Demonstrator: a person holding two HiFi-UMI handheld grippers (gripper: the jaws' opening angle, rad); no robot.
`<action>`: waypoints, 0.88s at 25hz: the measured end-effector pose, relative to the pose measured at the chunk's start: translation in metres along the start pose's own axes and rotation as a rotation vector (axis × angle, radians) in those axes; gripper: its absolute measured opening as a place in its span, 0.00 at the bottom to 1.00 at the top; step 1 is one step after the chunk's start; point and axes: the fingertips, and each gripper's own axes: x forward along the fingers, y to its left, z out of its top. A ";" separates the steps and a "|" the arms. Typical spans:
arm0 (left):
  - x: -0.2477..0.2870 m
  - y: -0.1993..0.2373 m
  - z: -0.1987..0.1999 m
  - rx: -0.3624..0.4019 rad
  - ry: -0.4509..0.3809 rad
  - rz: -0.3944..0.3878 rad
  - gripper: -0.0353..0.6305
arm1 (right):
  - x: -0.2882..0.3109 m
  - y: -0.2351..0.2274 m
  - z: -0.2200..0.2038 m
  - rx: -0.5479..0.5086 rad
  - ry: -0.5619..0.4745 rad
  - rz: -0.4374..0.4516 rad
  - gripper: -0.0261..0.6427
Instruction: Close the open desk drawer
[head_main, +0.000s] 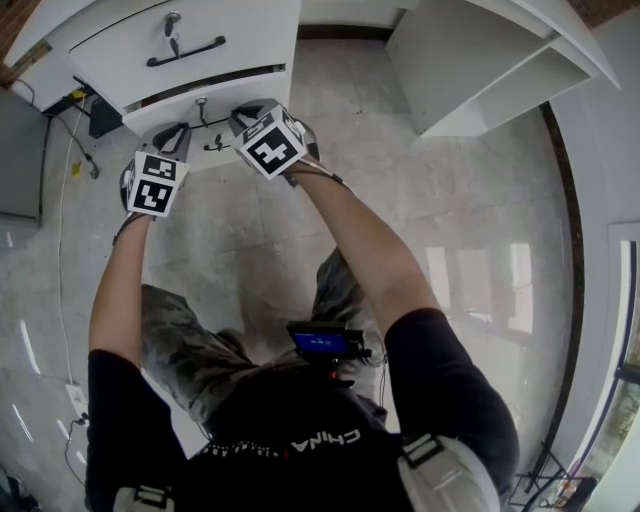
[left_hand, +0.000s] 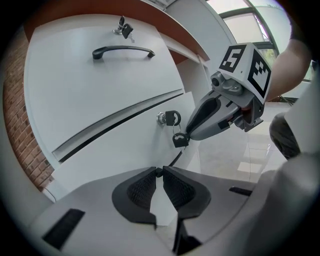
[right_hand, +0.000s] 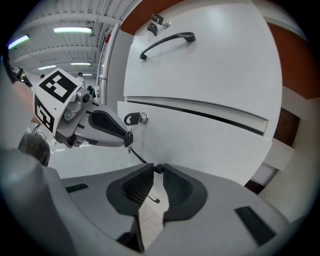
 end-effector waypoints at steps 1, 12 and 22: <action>0.003 0.002 0.001 0.002 0.005 0.003 0.13 | 0.003 -0.002 0.001 -0.005 0.006 -0.003 0.14; 0.021 0.020 0.007 0.013 0.031 0.012 0.13 | 0.019 -0.017 0.010 0.046 0.039 0.000 0.14; 0.024 0.019 0.003 0.056 0.068 0.018 0.13 | 0.023 -0.018 0.010 0.050 0.061 -0.002 0.14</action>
